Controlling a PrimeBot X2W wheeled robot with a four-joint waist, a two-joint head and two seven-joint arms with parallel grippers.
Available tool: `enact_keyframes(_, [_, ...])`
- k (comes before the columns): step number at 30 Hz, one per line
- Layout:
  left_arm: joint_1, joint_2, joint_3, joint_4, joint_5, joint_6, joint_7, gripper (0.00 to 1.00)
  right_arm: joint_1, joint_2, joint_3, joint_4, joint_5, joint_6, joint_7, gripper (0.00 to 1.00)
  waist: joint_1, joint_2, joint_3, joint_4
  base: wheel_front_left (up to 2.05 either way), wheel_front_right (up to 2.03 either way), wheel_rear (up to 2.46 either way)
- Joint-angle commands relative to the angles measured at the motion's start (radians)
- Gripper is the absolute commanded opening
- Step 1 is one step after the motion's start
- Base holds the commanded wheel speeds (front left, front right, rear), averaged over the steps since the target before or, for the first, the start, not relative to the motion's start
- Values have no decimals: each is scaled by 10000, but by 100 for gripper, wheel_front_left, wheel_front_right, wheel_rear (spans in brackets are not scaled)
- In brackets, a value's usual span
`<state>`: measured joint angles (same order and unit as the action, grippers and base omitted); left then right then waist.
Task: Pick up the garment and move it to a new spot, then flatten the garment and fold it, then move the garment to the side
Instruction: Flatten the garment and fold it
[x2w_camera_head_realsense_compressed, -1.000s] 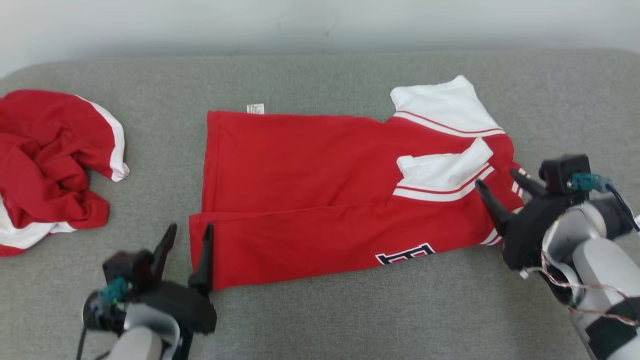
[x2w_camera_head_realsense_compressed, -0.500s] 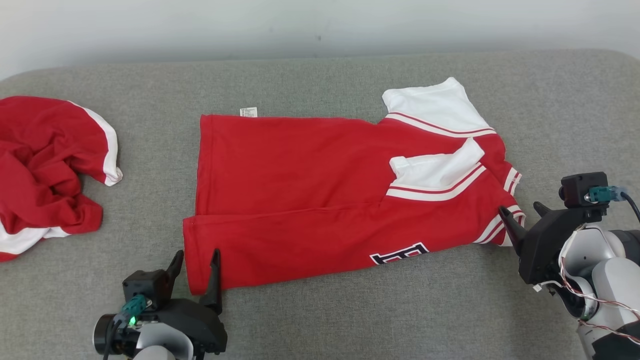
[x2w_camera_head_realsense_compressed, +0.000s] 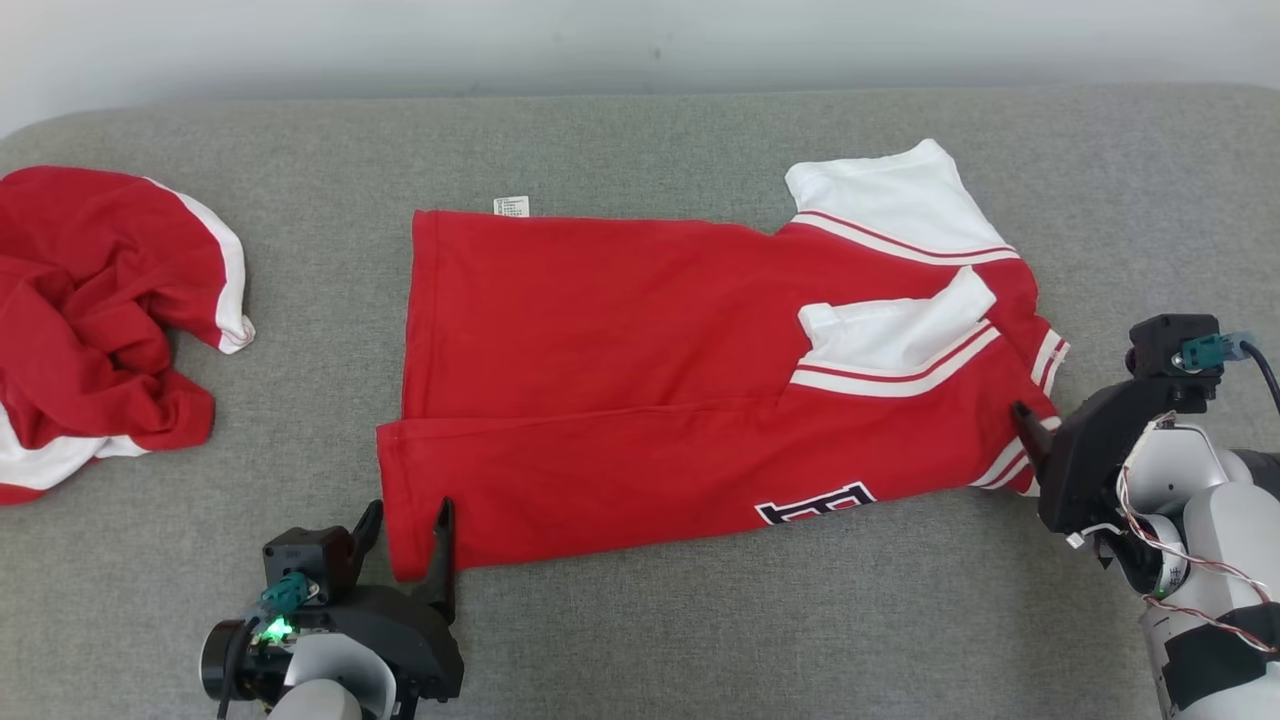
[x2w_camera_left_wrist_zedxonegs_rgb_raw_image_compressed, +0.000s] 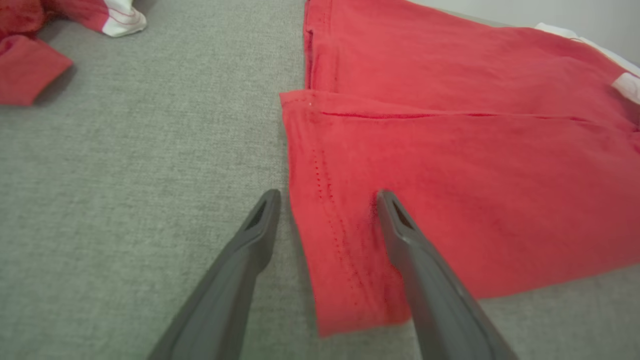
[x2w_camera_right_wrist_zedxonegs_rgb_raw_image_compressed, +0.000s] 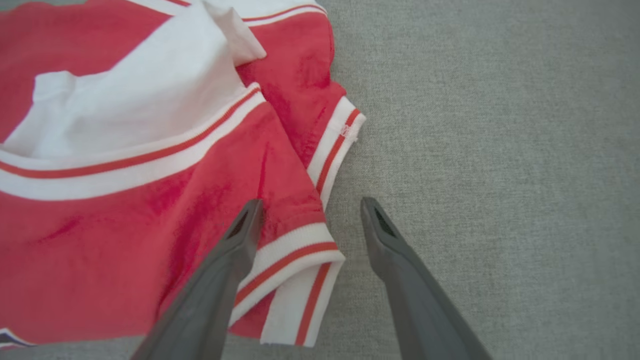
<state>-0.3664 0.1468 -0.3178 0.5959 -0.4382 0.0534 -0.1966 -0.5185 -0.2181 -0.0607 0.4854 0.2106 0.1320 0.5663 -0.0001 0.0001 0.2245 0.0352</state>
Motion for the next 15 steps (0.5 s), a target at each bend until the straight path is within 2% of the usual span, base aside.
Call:
enact_keyframes(1, [-114,-4,-15,98,-141,10,136,100,-82,86,-152,132,-131,-28,139,100,1,-1,47,42,0,0,0])
enact_keyframes(6, [-89,-31,-104,300,-250,-92,490,100,-160,162,-214,355,-300,-28,197,100,1,-1,127,49,0,0,0])
enact_keyframes(7, [-82,-30,-119,320,-270,-118,537,84,-157,190,-171,360,-259,-28,137,76,1,-1,136,41,0,0,0])
enact_keyframes(8, [-75,-26,-132,340,-289,-142,572,50,-163,201,-139,354,-214,-27,93,49,1,-1,145,31,0,0,0])
enact_keyframes(10, [-57,-22,-156,375,-327,-188,624,11,-135,207,-95,376,-170,-28,37,6,1,-1,153,7,0,0,0])
enact_keyframes(11, [-43,-22,-168,400,-364,-183,651,1,-114,207,-75,384,-165,-28,14,0,1,-1,154,-3,0,0,0])
enact_keyframes(15, [-5,-42,-170,448,-442,-225,687,0,-4,195,-119,451,-65,-28,74,0,1,-1,152,-26,0,0,0])
